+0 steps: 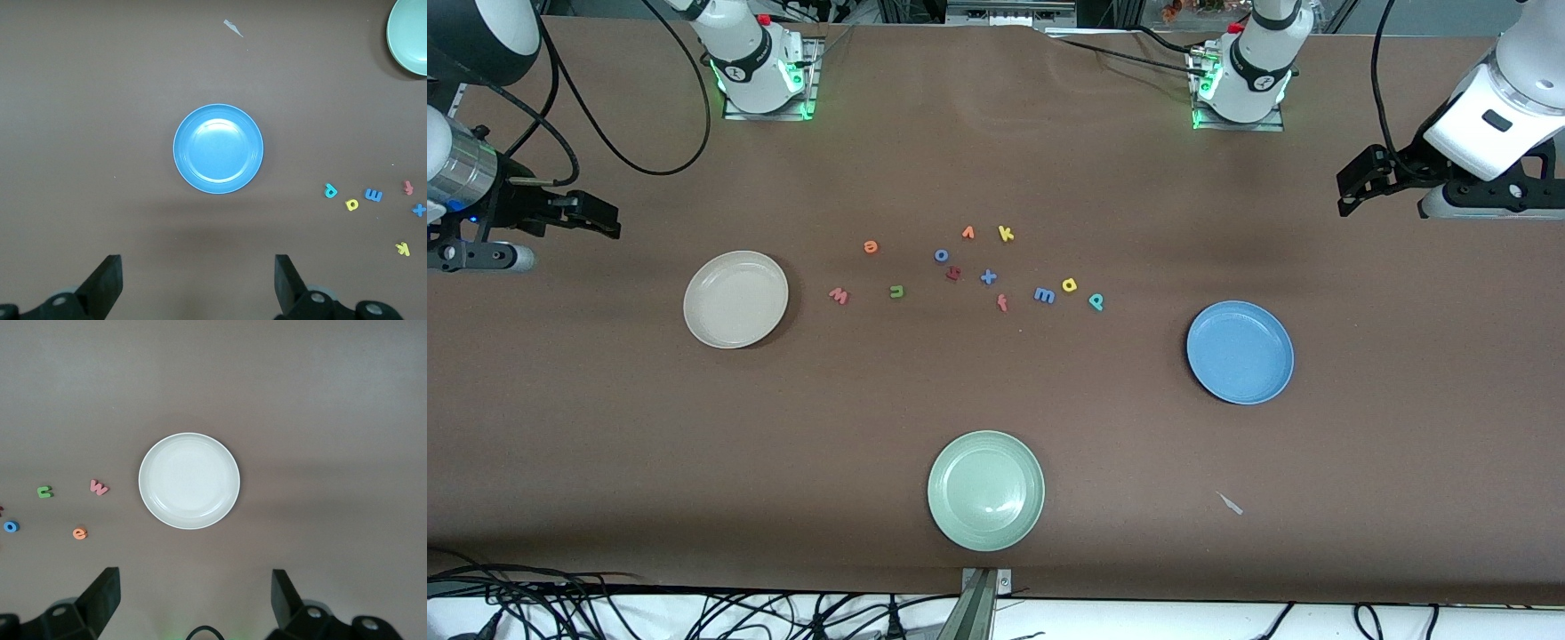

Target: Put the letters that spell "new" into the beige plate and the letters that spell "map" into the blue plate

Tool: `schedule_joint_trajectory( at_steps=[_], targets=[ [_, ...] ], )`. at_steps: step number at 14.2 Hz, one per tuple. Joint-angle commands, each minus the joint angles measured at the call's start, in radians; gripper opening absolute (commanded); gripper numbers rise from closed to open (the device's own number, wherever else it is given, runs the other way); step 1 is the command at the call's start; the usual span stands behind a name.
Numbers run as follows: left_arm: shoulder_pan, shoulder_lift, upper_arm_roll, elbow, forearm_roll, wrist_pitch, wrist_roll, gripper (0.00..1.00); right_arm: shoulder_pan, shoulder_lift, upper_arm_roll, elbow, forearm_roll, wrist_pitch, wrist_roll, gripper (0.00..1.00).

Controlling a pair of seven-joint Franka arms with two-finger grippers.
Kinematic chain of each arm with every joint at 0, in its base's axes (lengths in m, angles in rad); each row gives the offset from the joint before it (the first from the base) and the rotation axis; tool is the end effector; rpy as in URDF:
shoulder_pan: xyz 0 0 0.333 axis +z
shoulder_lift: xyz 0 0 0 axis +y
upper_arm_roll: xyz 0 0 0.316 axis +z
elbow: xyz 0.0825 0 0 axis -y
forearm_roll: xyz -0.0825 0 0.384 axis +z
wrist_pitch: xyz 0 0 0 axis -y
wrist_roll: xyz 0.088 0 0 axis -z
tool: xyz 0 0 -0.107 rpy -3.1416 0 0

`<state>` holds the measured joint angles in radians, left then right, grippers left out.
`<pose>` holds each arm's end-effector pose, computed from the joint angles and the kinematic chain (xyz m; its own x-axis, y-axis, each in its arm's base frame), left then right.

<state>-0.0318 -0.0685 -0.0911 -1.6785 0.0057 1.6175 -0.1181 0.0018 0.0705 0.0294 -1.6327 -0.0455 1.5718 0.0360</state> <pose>0.5323 -0.0668 0.6148 1.0000 -0.0049 0.0086 -0.0048 -0.9999 -0.0110 0.5692 0.0124 0.5560 0.9916 -0.0048 -0.1294 0.0014 -0.9989 0.0477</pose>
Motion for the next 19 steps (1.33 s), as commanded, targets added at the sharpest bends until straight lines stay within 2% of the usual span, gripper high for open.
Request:
schedule_joint_trajectory(
  at_steps=[1, 3, 6, 8, 11, 14, 19],
  targets=[
    [-0.003, 0.006, 0.002, 0.022, 0.034, -0.022, 0.005, 1.0, 0.001, -0.001, 0.01, 0.005, -0.002, -0.01, 0.002, 1.0],
    [-0.003, 0.006, 0.002, 0.022, 0.034, -0.021, 0.006, 1.0, 0.012, 0.003, 0.011, 0.005, -0.002, -0.001, 0.002, 1.0],
    [-0.003, 0.006, 0.001, 0.022, 0.034, -0.022, 0.005, 1.0, 0.085, 0.044, 0.011, 0.007, -0.002, -0.015, -0.019, 1.0],
    [-0.003, 0.006, 0.001, 0.022, 0.034, -0.021, 0.005, 1.0, 0.174, 0.105, 0.026, 0.008, -0.002, -0.015, -0.042, 1.0],
    [-0.003, 0.006, 0.002, 0.022, 0.034, -0.022, 0.006, 1.0, 0.233, 0.187, 0.027, -0.001, 0.087, 0.02, -0.042, 1.0],
    [-0.003, 0.006, 0.001, 0.022, 0.034, -0.022, 0.006, 1.0, 0.259, 0.226, 0.055, -0.08, 0.082, 0.158, -0.073, 1.0],
    [-0.003, 0.006, 0.001, 0.022, 0.034, -0.022, 0.006, 1.0, 0.262, 0.212, 0.083, -0.365, 0.073, 0.532, -0.247, 1.0]
  ],
)
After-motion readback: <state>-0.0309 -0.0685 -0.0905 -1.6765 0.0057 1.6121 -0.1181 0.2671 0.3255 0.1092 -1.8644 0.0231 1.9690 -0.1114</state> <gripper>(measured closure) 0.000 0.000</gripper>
